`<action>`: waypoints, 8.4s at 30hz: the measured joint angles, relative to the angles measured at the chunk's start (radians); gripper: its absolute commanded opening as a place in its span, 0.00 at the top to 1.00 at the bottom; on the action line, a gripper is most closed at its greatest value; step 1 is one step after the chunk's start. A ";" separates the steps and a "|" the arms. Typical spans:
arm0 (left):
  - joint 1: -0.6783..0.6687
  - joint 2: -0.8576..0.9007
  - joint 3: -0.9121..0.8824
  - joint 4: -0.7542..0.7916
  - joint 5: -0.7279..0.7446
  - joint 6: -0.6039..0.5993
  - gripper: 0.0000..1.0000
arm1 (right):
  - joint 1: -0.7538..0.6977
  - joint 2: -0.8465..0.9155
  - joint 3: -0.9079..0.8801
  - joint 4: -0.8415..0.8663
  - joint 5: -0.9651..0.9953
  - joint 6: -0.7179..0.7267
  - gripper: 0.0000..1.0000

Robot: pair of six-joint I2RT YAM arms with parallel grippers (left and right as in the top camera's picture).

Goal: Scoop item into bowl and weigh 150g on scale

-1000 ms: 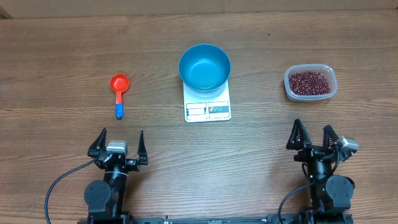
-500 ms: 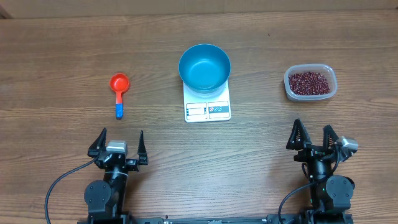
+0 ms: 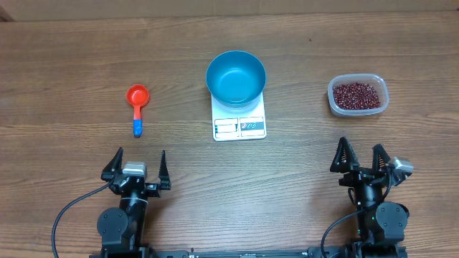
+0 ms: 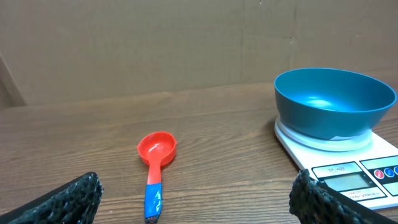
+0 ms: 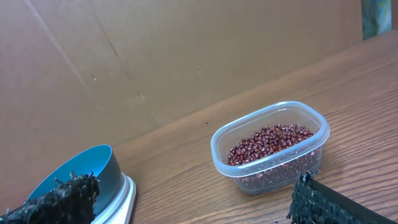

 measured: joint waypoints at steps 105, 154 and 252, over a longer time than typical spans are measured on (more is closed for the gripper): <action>0.000 0.185 0.175 0.043 0.046 0.000 0.00 | 0.000 0.000 0.000 0.000 0.000 0.000 0.00; 0.001 1.380 1.200 -0.454 0.010 0.046 0.00 | 0.000 0.000 0.000 0.000 0.000 0.000 0.00; 0.168 1.827 1.243 -0.273 -0.011 -0.426 0.95 | 0.000 0.000 0.000 0.000 0.000 0.000 0.00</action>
